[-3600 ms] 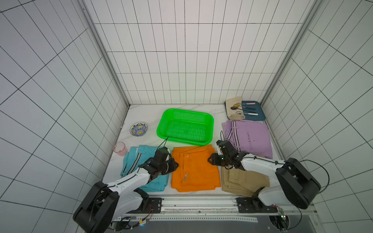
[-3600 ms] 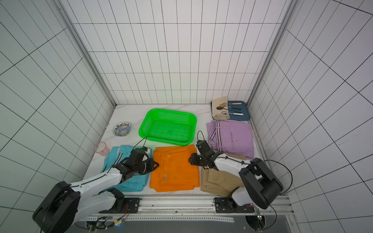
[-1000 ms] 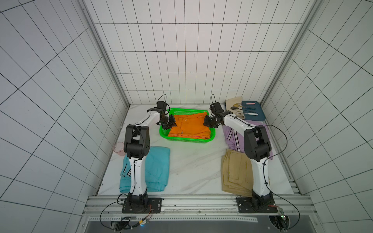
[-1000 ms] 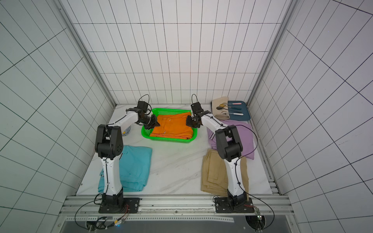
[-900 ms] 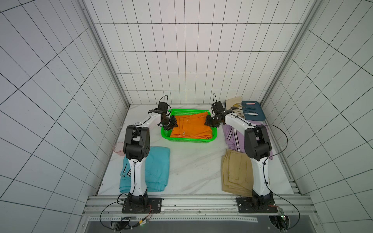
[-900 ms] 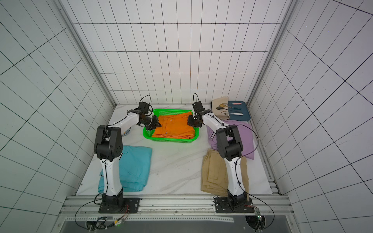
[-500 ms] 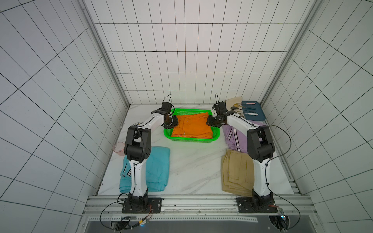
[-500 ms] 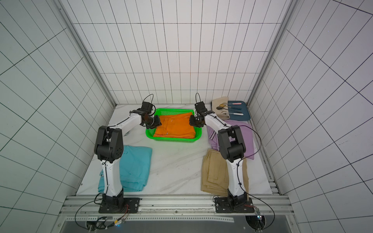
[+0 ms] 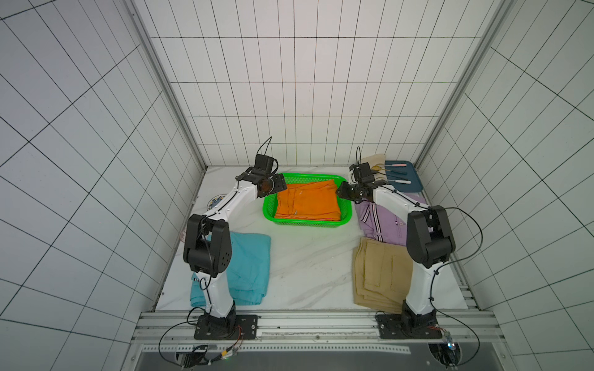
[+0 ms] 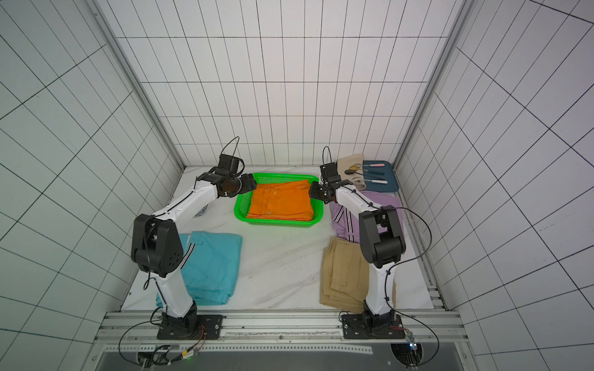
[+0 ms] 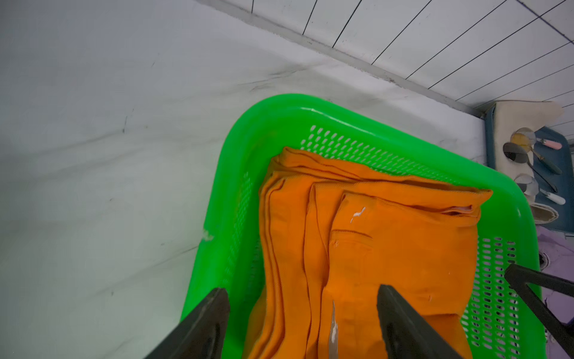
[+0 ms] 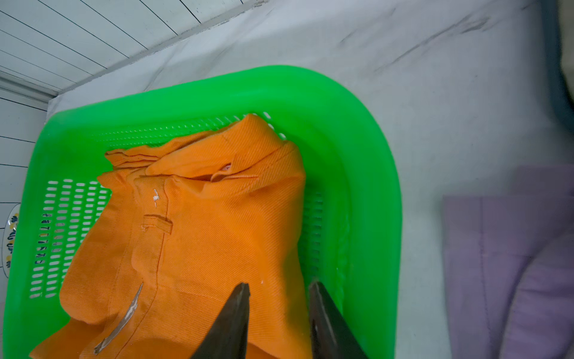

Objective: Put the folded long pants in the basket
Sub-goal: Move the long pant to the center of the board.

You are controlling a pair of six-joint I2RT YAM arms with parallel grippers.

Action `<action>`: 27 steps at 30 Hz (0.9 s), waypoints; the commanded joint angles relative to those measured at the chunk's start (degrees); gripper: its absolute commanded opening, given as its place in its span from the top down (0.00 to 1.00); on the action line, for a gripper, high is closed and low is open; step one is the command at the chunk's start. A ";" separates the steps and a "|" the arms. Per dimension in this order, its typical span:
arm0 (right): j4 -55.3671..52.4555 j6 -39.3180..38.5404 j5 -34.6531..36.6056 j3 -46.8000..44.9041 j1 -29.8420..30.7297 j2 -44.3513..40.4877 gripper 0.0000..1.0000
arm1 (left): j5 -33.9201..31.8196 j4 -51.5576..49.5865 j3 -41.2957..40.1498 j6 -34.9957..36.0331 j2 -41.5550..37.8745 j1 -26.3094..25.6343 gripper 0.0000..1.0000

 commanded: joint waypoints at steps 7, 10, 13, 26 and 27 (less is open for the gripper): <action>10.46 1.26 12.45 -19.78 18.40 -27.99 0.37 | 1.95 0.36 -23.31 -7.61 -40.89 2.27 0.02; 18.77 3.05 18.89 -30.86 30.20 -34.76 0.34 | -6.32 -0.80 -30.07 -4.60 -51.24 1.87 0.02; 33.06 4.49 22.55 -42.95 41.77 -34.75 0.26 | -14.67 5.96 -39.48 -5.56 -62.56 0.48 0.02; 47.08 28.03 1.56 -36.55 46.43 -2.84 0.26 | -20.21 3.13 -38.56 -4.68 -69.47 0.30 0.02; 46.94 27.83 1.50 -36.13 46.66 -2.48 0.25 | -20.21 3.14 -38.58 -4.71 -69.52 0.26 0.02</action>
